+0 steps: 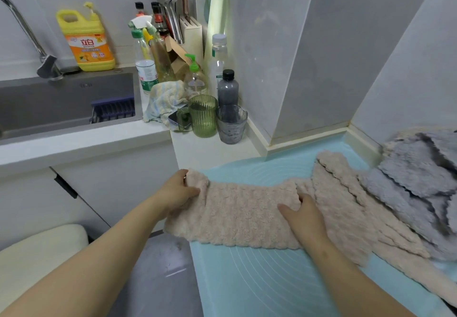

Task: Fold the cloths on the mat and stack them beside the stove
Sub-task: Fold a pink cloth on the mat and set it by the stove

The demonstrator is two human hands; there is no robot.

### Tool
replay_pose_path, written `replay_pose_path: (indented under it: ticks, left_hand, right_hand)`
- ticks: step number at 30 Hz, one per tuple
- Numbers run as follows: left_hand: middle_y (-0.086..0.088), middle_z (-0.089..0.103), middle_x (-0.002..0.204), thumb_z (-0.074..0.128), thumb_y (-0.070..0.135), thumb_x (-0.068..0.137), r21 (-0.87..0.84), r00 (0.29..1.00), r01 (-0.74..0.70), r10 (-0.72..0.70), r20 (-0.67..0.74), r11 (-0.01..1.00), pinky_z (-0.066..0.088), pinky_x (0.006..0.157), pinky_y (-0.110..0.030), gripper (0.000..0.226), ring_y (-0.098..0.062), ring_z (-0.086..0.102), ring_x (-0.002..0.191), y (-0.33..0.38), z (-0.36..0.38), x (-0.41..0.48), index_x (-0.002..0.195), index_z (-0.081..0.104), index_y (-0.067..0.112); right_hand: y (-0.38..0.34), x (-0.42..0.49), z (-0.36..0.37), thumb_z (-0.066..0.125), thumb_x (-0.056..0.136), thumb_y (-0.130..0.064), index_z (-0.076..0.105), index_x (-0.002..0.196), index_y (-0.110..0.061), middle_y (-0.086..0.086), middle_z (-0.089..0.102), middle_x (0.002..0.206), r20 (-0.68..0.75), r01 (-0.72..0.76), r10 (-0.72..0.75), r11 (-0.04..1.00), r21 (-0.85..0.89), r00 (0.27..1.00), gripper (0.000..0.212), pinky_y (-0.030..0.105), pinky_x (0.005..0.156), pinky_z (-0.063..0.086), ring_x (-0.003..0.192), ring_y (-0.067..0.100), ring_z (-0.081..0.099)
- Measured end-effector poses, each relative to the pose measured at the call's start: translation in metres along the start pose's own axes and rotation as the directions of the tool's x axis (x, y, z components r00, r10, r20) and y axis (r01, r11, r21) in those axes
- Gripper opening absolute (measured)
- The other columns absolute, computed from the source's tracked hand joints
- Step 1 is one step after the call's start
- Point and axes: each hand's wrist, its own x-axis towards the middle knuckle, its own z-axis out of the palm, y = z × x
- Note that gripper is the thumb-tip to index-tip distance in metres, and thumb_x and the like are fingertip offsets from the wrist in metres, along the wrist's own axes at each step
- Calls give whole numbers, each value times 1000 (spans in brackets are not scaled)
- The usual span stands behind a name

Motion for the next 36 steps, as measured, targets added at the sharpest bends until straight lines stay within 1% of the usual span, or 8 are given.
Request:
replay_pose_path:
  ticks: [6,12,17,20,23,28,31,36]
  left_hand:
    - [-1,60,96,61,9,86,104,987,-158,159,-2,982,51,71,-33,27,-21,58,83,-10,-9,41,109,53,22]
    - [-13,61,78,71,11,80,-160,954,93,-42,298,983,46,64,-33,10,-24,55,67,4,-38,74,80,63,6]
    - [-7,55,73,54,5,89,197,885,-93,-9,466,976,43,52,-24,13,-18,48,60,11,-32,74,93,56,17]
    - [-8,51,76,44,0,92,138,837,-308,199,510,941,34,51,-28,28,-20,44,62,16,-15,70,105,49,24]
    - [-6,53,84,35,-2,90,144,814,-465,358,458,873,32,49,-28,34,-20,44,64,16,0,63,92,54,25]
    - [0,56,82,36,19,94,201,810,-422,268,521,884,40,63,-30,28,-20,51,74,7,4,58,103,57,35]
    - [11,52,118,48,28,94,221,718,-524,287,634,822,39,90,-30,25,-16,49,109,7,7,57,115,54,40]
    - [7,58,115,65,14,84,177,664,-688,511,546,704,42,91,-29,36,-17,53,109,26,11,64,117,62,30]
  right_hand:
    - [-7,-13,13,60,87,-19,60,107,-7,8,66,100,-144,-30,17,996,-89,989,23,29,73,47,82,20,58]
    - [-11,-60,31,58,90,-22,54,82,-5,4,56,69,-347,-145,146,989,29,927,19,27,55,33,60,12,47]
    - [-2,-116,39,59,90,-22,57,86,-11,2,60,73,-437,-230,271,962,146,857,12,22,52,35,64,10,52]
    - [5,-135,37,58,90,-23,58,88,-6,14,64,83,-494,-244,372,921,305,786,17,30,60,40,69,19,55]
    - [4,-147,32,56,91,-28,55,99,-10,17,63,96,-487,-216,484,834,507,727,20,35,71,46,77,23,58]
    - [8,-168,44,57,90,-36,30,138,-18,3,59,98,-384,-309,583,758,575,716,59,34,81,47,89,23,59]
    - [8,-171,53,60,89,-25,34,133,-26,-2,56,85,-396,-296,510,822,487,764,52,24,62,44,76,14,57]
    - [4,-169,60,51,88,-1,65,89,-25,-11,60,103,-447,-224,395,894,388,803,28,4,65,39,84,-1,53]
